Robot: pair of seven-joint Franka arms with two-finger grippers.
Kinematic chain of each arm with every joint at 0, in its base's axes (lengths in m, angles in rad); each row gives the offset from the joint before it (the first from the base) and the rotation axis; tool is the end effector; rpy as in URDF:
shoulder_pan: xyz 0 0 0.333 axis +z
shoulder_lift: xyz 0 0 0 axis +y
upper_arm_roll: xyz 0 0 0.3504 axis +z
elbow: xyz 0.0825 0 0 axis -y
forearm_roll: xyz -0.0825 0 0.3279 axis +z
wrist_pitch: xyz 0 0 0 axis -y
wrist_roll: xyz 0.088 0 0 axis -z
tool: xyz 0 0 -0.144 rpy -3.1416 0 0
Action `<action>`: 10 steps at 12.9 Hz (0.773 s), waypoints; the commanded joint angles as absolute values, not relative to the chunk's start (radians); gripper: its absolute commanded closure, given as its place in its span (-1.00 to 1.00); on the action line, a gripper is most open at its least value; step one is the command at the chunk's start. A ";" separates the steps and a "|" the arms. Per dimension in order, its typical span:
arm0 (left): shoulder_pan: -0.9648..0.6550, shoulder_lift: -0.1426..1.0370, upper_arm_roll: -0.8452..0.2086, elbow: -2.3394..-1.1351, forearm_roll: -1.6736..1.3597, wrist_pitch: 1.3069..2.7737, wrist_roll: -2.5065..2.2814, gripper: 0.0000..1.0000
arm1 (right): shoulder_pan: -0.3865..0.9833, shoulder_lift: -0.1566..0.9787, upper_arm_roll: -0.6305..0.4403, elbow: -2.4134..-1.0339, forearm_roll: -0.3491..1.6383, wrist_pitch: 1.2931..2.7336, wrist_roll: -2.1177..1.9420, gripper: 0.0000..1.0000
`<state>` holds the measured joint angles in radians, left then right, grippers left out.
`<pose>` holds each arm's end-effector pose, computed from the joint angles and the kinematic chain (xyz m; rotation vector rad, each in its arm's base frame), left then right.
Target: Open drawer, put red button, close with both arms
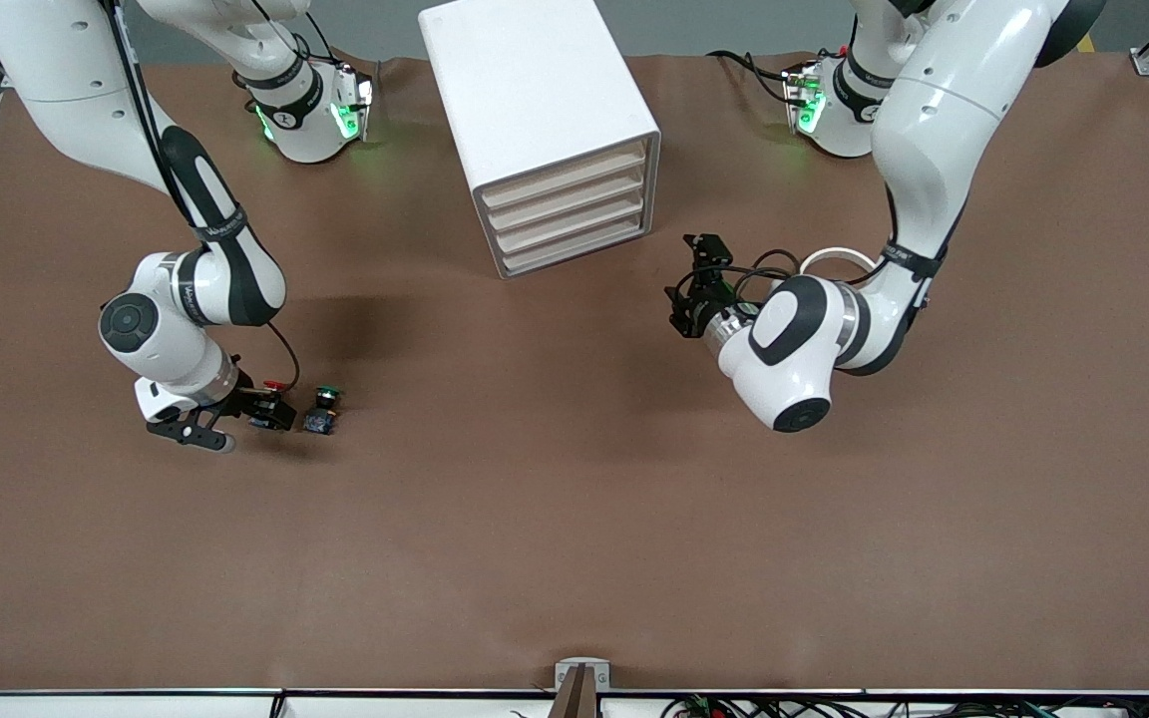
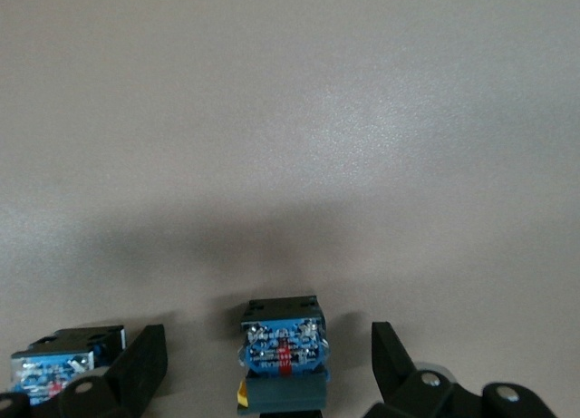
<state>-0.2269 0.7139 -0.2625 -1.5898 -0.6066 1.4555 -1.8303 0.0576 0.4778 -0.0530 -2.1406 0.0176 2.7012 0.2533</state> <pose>0.4690 -0.3228 0.2704 -1.7059 -1.6431 1.3741 0.5693 0.0031 0.2275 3.1078 -0.4021 0.1332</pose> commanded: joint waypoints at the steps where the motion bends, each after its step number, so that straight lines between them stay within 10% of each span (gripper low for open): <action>1: -0.248 0.742 -0.273 -1.554 -0.678 1.425 -1.926 -1.00 | 0.052 0.474 -0.049 -2.154 0.021 2.709 0.270 -1.00; 10: -0.370 0.787 -0.276 -1.568 -0.775 1.396 -2.089 -1.00 | 0.052 0.474 -0.048 -2.175 0.021 2.711 0.284 -1.00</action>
<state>-0.3677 0.7679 -0.2730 -1.5832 -0.7473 1.4208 -2.0522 0.0576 0.4801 -0.0531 -2.1607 0.0175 2.7006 0.2679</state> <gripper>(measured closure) 0.000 0.000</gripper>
